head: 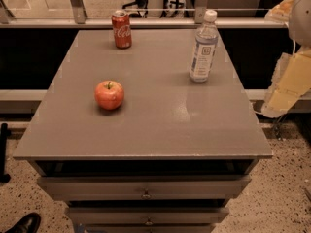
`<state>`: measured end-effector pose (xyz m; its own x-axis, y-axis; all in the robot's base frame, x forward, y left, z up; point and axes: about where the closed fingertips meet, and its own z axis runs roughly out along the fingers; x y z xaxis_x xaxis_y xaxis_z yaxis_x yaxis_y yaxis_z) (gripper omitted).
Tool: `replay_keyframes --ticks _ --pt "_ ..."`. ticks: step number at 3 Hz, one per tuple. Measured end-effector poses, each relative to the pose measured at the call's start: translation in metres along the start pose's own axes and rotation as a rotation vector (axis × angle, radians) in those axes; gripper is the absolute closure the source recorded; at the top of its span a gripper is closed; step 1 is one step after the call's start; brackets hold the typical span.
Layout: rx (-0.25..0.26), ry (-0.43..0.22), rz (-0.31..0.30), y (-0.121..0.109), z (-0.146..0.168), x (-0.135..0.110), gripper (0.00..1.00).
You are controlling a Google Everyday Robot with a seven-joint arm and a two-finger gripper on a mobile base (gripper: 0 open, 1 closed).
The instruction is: Knock coke can over
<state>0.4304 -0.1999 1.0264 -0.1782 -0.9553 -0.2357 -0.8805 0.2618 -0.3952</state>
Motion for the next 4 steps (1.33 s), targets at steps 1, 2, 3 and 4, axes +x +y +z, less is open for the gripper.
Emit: replay_keyframes --ticks 1,2,3,4 --pt "0.000 0.000 0.000 0.000 0.000 0.000 0.00" --pt "0.057 0.004 -0.044 0.001 -0.005 -0.008 0.00" --pt "0.233 -0.052 -0.212 -0.001 -0.009 -0.075 0.00" --pt "0.233 -0.052 -0.212 -0.001 -0.009 -0.075 0.00"
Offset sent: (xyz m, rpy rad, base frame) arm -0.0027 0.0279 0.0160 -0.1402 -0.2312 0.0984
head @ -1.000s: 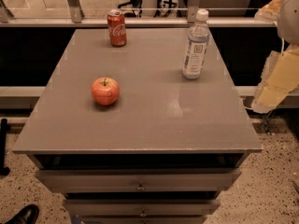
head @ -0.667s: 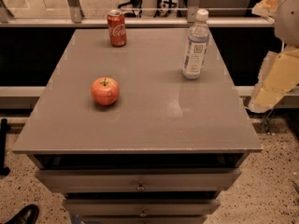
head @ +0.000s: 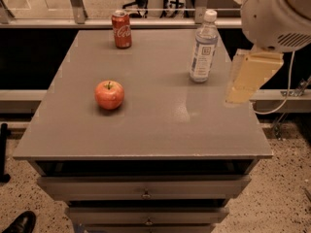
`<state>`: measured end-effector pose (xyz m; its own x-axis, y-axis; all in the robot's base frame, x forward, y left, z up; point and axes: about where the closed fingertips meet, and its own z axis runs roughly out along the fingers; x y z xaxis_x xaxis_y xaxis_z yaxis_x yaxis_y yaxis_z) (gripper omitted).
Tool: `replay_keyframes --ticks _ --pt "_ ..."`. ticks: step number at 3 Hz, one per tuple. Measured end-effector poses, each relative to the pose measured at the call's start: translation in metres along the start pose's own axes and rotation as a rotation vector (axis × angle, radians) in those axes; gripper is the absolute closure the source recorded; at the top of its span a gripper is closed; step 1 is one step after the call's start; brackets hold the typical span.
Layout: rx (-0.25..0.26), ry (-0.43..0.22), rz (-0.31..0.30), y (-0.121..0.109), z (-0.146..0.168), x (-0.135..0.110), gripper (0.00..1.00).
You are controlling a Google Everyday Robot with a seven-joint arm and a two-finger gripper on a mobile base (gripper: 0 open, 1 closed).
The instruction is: Knock coke can over
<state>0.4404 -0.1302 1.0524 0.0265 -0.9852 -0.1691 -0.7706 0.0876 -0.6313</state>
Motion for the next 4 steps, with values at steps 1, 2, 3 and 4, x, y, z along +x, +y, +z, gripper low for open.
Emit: replay_keyframes --ticks 1,2,3,4 --pt "0.044 -0.046 -0.015 -0.014 -0.004 -0.010 0.00" --pt "0.084 -0.129 -0.018 -0.043 0.020 -0.026 0.00" --pt "0.082 -0.216 0.018 -0.075 0.080 -0.032 0.00" --pt "0.072 -0.261 0.055 -0.093 0.122 -0.037 0.00"
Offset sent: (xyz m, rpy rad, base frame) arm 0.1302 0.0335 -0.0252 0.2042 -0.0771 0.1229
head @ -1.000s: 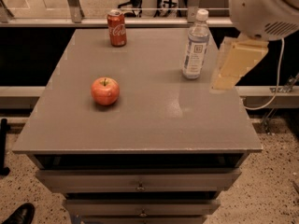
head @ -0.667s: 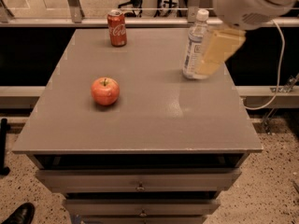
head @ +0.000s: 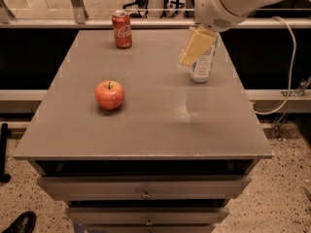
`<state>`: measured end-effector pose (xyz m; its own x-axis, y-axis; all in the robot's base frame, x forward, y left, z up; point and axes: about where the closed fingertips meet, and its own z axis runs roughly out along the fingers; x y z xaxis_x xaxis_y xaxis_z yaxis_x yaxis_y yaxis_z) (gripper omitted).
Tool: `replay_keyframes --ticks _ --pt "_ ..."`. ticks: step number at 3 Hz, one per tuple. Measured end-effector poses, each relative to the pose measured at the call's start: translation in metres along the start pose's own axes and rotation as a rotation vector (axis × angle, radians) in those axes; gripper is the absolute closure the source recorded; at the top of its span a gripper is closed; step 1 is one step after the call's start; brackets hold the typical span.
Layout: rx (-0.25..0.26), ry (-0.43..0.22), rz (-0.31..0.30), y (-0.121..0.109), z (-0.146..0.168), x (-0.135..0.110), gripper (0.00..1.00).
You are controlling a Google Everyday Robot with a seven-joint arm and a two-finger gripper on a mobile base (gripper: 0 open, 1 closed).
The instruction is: Knock coke can over
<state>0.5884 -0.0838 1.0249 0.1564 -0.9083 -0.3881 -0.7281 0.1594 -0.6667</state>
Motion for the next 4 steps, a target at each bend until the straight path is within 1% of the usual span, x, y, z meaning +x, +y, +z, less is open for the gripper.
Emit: replay_keyframes --ticks 1,2,3,4 --pt "-0.002 -0.032 0.037 -0.016 0.042 -0.004 0.00" --pt "-0.027 -0.072 0.088 -0.034 0.101 -0.023 0.00" --pt "-0.027 -0.072 0.088 -0.033 0.101 -0.024 0.00" --pt "-0.008 -0.091 0.120 -0.040 0.115 -0.023 0.00"
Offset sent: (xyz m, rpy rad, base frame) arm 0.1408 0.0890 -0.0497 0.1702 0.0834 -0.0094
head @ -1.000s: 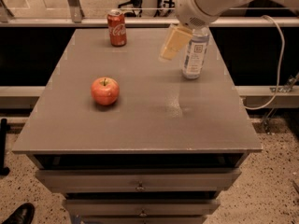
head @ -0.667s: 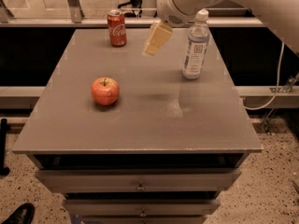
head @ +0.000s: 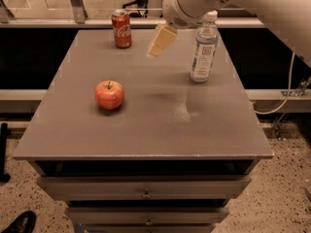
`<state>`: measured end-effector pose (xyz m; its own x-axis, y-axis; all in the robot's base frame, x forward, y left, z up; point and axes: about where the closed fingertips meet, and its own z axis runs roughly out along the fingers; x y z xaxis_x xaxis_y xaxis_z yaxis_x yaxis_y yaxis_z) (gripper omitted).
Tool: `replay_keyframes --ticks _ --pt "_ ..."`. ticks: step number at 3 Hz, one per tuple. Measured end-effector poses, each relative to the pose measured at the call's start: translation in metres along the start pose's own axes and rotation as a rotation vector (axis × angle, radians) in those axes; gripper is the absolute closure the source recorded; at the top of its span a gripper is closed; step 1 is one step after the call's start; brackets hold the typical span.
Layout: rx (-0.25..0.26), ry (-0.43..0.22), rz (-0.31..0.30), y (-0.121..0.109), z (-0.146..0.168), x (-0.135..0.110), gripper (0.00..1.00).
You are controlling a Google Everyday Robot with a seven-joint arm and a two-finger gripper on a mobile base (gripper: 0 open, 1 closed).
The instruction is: Knock coke can over
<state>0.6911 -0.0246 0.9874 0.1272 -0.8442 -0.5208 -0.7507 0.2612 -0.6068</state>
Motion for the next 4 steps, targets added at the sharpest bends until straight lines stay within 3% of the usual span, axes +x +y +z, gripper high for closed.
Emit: replay_keyframes --ticks 2,4 --pt "0.023 -0.079 0.174 -0.051 0.121 0.002 0.00" --pt "0.061 -0.106 0.370 -0.079 0.198 -0.008 0.00"
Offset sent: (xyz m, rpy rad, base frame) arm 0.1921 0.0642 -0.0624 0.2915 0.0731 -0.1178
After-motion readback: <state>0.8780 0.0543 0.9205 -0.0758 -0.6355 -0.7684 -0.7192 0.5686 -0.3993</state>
